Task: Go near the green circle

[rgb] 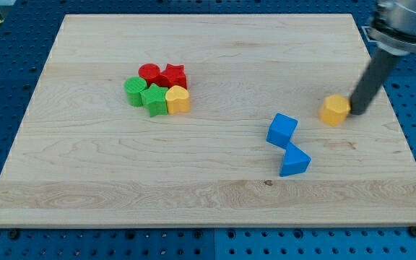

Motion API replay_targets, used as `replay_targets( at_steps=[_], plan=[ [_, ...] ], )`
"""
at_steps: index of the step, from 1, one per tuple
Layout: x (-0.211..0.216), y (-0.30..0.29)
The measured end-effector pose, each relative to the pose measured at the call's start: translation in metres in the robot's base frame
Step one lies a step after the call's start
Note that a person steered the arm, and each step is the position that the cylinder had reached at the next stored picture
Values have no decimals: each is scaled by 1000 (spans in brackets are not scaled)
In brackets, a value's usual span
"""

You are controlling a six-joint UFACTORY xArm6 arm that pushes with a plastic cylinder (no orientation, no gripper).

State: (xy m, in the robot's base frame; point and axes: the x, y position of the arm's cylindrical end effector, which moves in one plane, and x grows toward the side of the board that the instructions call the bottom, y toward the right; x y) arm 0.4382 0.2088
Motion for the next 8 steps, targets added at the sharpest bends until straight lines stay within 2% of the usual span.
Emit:
replay_targets(
  at_steps=[1, 2, 3, 4, 5, 6, 8],
  plan=[
    [0, -70],
    [-11, -116],
    [-81, -142],
    [-106, -244],
    [-106, -347],
    [-105, -413],
    [-100, -375]
  ],
)
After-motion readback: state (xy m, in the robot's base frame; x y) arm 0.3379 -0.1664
